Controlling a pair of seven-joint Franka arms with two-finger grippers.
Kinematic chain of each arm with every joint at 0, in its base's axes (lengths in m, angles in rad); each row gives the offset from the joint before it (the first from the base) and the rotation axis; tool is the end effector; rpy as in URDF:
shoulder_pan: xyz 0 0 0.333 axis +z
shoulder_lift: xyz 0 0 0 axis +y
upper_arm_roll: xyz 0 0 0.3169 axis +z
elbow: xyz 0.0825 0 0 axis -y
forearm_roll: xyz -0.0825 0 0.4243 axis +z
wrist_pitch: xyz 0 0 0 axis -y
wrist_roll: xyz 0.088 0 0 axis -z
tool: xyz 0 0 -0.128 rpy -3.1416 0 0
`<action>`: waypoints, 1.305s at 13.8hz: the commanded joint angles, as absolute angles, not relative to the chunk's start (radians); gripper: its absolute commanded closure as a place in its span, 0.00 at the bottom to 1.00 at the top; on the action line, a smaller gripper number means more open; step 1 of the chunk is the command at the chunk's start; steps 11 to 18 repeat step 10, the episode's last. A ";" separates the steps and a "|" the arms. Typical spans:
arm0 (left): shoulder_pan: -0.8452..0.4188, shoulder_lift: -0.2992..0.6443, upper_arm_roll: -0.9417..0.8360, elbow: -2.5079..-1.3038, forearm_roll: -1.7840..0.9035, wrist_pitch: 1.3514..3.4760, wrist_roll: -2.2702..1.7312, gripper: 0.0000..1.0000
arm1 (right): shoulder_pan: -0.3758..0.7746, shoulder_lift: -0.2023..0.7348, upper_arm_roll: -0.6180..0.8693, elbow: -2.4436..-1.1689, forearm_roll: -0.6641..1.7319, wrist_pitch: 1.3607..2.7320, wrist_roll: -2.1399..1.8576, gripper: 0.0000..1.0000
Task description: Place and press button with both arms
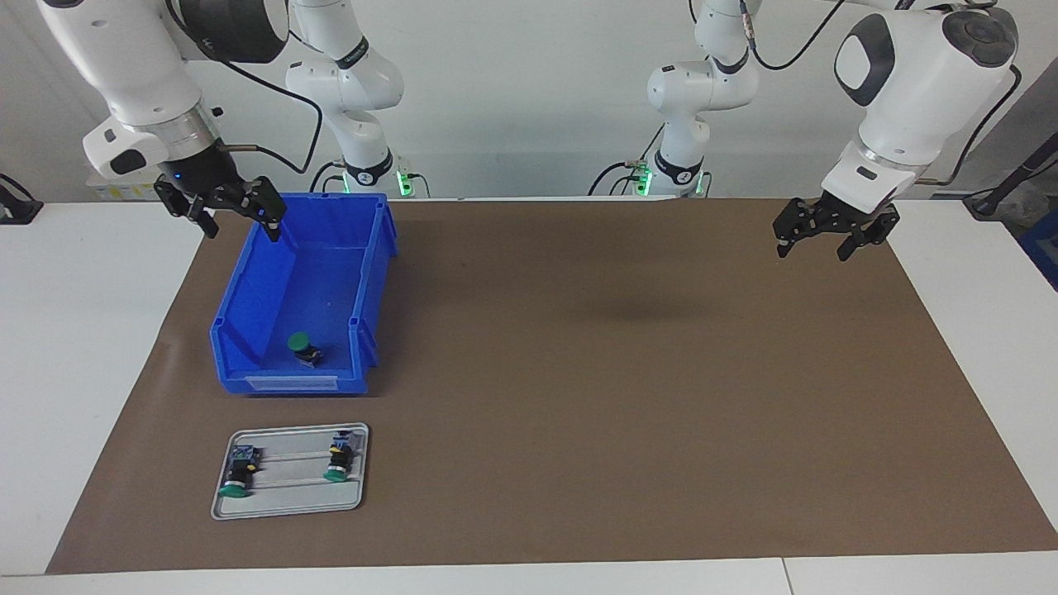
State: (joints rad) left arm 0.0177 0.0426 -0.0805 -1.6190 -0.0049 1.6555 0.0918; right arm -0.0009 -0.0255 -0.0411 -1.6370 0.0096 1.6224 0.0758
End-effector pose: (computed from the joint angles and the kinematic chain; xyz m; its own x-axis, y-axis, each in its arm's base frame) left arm 0.6119 -0.0382 0.5613 0.9881 -0.1535 -0.0052 -0.1535 -0.9881 0.0088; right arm 0.5906 -0.0239 0.5900 0.9930 -0.1180 0.0100 -0.1179 -0.9930 -0.0114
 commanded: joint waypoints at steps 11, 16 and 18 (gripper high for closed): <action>0.018 0.015 -0.081 -1.652 0.012 1.666 0.084 0.00 | -0.025 -0.026 0.020 -1.629 0.011 1.577 0.084 0.00; 0.018 0.015 -0.081 -1.652 0.012 1.666 0.084 0.00 | -0.025 -0.026 0.020 -1.629 0.011 1.577 0.084 0.00; 0.018 0.015 -0.081 -1.652 0.012 1.666 0.084 0.00 | -0.025 -0.026 0.020 -1.629 0.011 1.577 0.084 0.00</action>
